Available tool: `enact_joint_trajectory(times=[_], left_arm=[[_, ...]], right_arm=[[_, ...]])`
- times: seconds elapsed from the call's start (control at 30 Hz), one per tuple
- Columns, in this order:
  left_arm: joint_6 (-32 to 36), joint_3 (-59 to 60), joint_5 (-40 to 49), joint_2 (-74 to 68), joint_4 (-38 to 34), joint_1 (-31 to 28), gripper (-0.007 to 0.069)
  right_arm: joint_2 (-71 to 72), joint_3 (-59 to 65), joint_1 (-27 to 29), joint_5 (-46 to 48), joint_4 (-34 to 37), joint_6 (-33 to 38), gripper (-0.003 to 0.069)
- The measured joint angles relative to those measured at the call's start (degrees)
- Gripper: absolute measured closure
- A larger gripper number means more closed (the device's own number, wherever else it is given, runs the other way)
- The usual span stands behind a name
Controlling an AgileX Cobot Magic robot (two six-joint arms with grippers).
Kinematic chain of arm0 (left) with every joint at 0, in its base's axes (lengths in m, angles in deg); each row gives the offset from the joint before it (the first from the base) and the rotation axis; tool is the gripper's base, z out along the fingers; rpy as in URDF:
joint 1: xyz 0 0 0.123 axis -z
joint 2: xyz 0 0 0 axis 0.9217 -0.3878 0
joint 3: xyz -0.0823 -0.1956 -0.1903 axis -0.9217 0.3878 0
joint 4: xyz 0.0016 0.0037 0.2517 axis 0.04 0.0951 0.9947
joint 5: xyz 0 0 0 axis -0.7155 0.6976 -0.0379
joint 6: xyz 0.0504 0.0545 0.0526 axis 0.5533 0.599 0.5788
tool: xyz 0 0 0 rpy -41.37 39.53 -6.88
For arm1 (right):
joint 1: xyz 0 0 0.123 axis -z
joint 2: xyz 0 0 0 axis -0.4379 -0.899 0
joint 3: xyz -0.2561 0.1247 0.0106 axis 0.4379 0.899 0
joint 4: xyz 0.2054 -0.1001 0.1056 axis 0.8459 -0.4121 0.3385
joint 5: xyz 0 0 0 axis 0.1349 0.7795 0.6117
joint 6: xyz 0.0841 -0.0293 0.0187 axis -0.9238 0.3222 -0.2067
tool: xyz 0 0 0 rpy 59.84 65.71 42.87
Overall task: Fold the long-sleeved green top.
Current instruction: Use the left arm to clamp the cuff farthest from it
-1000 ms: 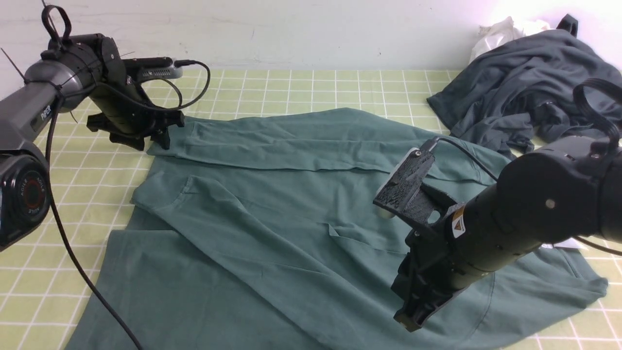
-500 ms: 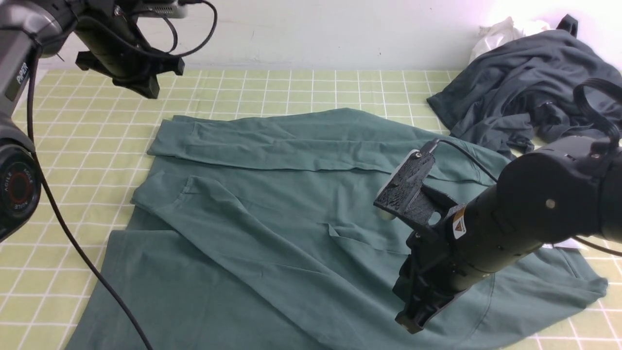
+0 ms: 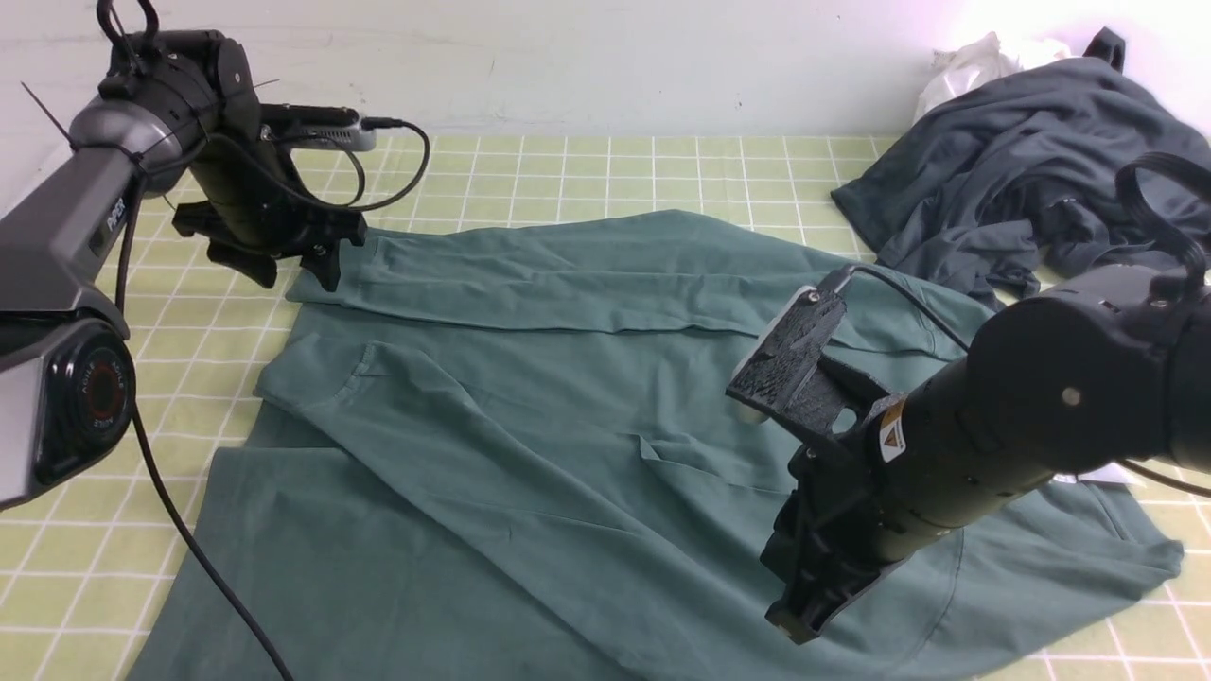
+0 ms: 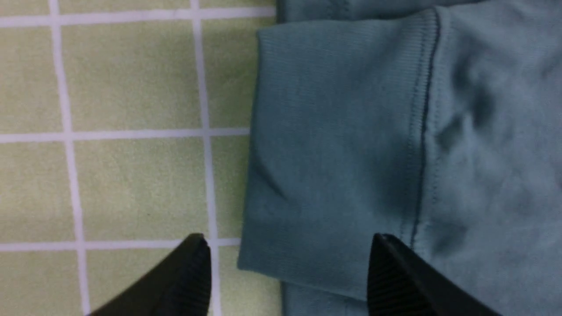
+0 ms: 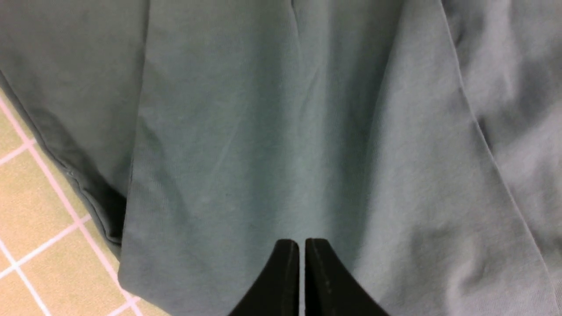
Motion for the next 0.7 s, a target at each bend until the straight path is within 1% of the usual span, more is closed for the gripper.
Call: enact_joint_trajectory(times=[0.07, 0.13, 0.2, 0.23, 0.27, 0.3, 0.33, 0.4, 0.6, 0.7], left_arm=[[-1.3, 0.0, 0.0, -0.1, 0.1, -0.1, 0.0200], [-1.6, 0.0, 0.0, -0.2, -0.8, -0.1, 0.0253], [-1.8, 0.0, 0.0, -0.7, -2.1, -0.1, 0.0354], [-1.9, 0.0, 0.0, -1.1, -3.0, -0.1, 0.0417], [-1.9, 0.0, 0.0, -1.1, -3.0, -0.1, 0.0417], [-1.9, 0.0, 0.0, -1.4, -3.5, -0.1, 0.0460], [-1.9, -0.1, 0.1, -1.6, -3.5, -0.1, 0.0551], [-1.5, -0.2, 0.4, -1.6, -3.8, -0.1, 0.0603], [-1.3, -2.8, 2.3, -1.7, -3.9, -0.1, 0.0624], [-1.3, -6.8, 2.5, -1.4, -4.6, -0.1, 0.0625]], right_arm=[[0.0, 0.0, 0.0, 0.0, 0.0, 0.0, 0.0647], [0.0, 0.0, 0.0, 0.0, 0.0, 0.0, 0.0647], [0.0, 0.0, 0.0, 0.0, 0.0, 0.0, 0.0647], [0.0, 0.0, 0.0, 0.0, 0.0, 0.0, 0.0647], [0.0, 0.0, 0.0, 0.0, 0.0, 0.0, 0.0647], [0.0, 0.0, 0.0, 0.0, 0.0, 0.0, 0.0647], [0.0, 0.0, 0.0, 0.0, 0.0, 0.0, 0.0647], [0.0, 0.0, 0.0, 0.0, 0.0, 0.0, 0.0647], [0.0, 0.0, 0.0, -0.2, 0.0, 0.0, 0.0647], [0.0, 0.0, 0.0, -0.3, 0.0, 0.0, 0.0647]])
